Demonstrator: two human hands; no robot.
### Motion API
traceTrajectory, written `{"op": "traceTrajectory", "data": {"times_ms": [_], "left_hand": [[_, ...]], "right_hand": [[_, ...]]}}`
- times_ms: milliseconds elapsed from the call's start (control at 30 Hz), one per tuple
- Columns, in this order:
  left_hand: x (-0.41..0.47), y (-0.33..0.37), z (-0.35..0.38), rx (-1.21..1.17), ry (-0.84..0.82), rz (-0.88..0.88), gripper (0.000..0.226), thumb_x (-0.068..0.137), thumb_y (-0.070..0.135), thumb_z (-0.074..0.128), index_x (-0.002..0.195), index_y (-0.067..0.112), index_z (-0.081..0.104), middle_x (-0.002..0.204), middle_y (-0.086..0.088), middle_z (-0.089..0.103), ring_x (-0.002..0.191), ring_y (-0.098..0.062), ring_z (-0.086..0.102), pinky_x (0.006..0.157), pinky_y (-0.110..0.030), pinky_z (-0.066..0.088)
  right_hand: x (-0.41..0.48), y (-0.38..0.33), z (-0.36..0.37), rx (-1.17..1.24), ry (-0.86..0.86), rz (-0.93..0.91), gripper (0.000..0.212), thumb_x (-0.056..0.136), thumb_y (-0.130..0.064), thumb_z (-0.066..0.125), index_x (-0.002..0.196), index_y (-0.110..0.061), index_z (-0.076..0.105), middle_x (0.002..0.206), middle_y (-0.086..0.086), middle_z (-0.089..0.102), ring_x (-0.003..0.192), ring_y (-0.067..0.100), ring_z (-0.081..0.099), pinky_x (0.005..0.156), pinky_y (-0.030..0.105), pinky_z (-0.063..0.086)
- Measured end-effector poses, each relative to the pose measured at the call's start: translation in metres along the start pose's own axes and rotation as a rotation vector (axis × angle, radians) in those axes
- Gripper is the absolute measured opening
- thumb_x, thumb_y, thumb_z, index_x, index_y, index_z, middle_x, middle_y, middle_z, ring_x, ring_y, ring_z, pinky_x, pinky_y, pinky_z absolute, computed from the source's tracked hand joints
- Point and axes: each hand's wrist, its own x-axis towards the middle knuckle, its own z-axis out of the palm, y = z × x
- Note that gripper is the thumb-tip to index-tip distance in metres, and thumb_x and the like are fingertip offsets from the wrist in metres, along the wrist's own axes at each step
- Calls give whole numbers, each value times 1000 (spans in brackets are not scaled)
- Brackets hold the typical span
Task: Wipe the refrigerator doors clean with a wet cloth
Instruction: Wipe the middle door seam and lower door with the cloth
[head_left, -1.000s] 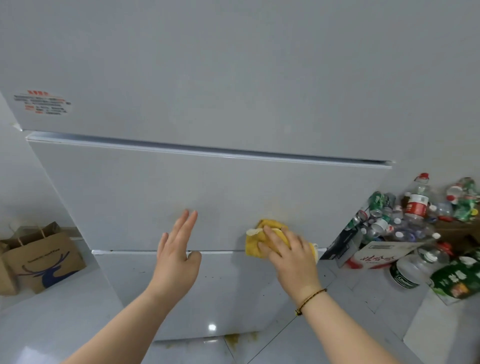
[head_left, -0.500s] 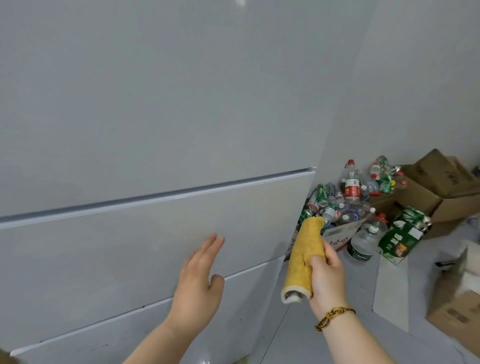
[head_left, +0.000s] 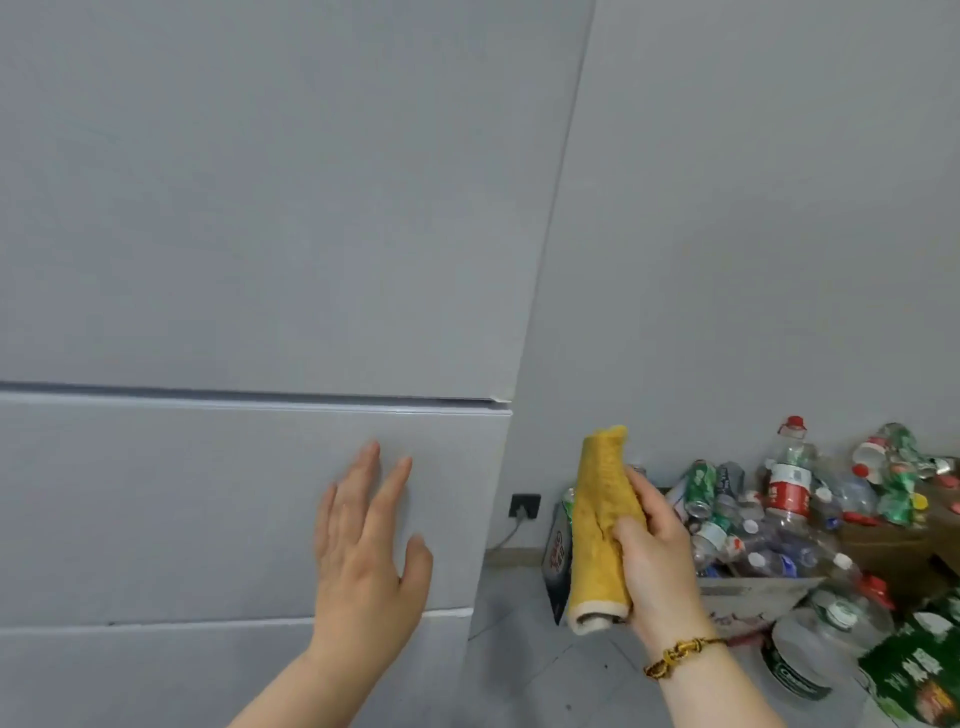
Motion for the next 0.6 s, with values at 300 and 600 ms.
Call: {"op": "traceTrajectory", "data": {"times_ms": [300,600], "left_hand": [[4,49,33,319,53,-160,76,66,27,24,142,29,22,146,6,19,134,-5,8,112,-32,13],[1,55,41,346,-111,-307,72,66,12,31,130,36,8,137,27,-5,123,22,-7,105,-12,0]], "right_hand": [[77,-1,0,11,-416,60,51,85,11,36,122,-18,56,114,3,60,101,17,55,88,30,47],[73,85,12,23,-538,501,54,88,10,29,133,-15,45,130,8,52,116,25,52,98,38,44]]}}
